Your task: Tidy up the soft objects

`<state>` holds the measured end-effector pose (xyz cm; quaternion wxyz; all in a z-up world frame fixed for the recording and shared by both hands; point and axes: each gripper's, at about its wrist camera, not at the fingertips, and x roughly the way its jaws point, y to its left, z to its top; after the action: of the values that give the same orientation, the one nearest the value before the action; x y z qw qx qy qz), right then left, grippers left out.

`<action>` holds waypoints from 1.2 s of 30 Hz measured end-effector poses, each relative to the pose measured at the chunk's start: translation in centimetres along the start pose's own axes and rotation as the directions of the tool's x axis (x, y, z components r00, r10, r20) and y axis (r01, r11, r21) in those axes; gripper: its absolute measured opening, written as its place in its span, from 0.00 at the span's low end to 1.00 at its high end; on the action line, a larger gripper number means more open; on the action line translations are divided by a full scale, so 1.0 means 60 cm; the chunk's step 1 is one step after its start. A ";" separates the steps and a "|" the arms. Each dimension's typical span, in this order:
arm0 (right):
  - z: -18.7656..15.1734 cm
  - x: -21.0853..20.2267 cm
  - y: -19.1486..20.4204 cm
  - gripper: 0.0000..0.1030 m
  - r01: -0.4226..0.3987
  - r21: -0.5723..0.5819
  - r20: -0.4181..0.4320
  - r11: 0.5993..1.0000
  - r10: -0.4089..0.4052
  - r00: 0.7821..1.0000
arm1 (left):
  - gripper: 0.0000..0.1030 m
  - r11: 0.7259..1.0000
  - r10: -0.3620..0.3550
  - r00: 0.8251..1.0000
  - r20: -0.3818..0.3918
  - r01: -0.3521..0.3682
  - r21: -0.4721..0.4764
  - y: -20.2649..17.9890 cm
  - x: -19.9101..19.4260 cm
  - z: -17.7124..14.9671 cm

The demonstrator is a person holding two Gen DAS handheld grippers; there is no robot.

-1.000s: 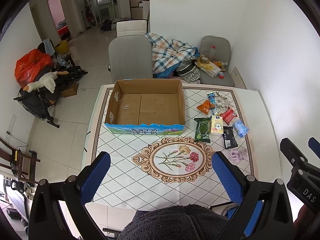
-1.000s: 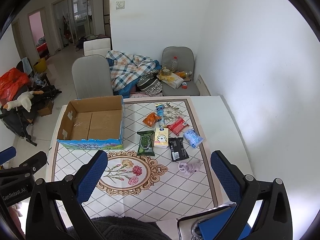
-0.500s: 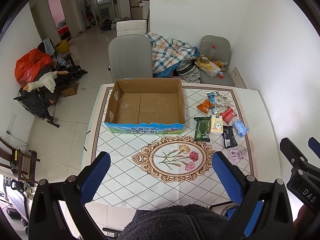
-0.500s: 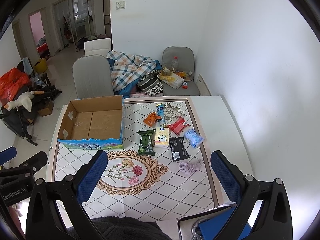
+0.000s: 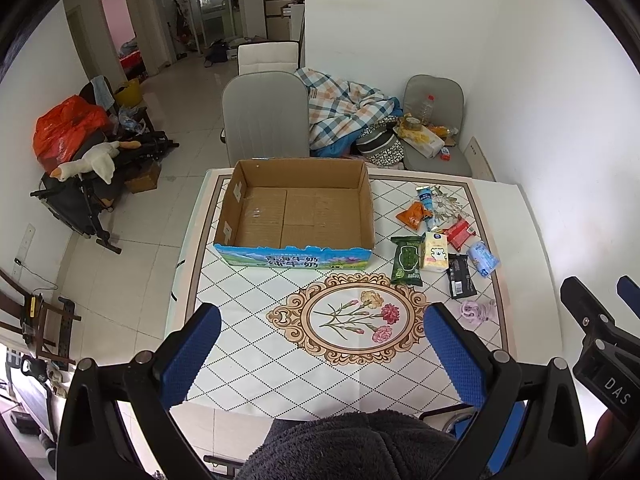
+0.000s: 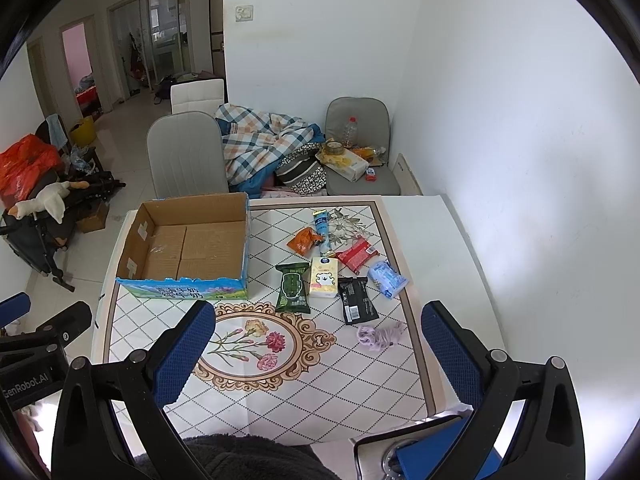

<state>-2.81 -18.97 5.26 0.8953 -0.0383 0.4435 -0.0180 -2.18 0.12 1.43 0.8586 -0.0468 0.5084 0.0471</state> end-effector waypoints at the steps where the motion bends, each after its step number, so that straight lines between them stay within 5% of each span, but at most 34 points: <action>1: 0.000 -0.001 0.001 1.00 0.000 -0.002 0.001 1.000 0.000 1.000 | 1.00 1.000 0.000 1.000 0.000 0.000 -0.001 0.001 -0.001 -0.001; 36: -0.001 0.026 -0.026 1.00 -0.011 0.030 -0.023 0.999 0.012 1.000 | 1.00 1.000 -0.024 1.000 -0.009 0.024 0.006 -0.022 0.025 0.020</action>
<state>-1.91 -20.63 4.15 0.8905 -0.0220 0.4539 -0.0198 -0.25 -1.01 0.71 0.8570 -0.0503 0.5117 0.0349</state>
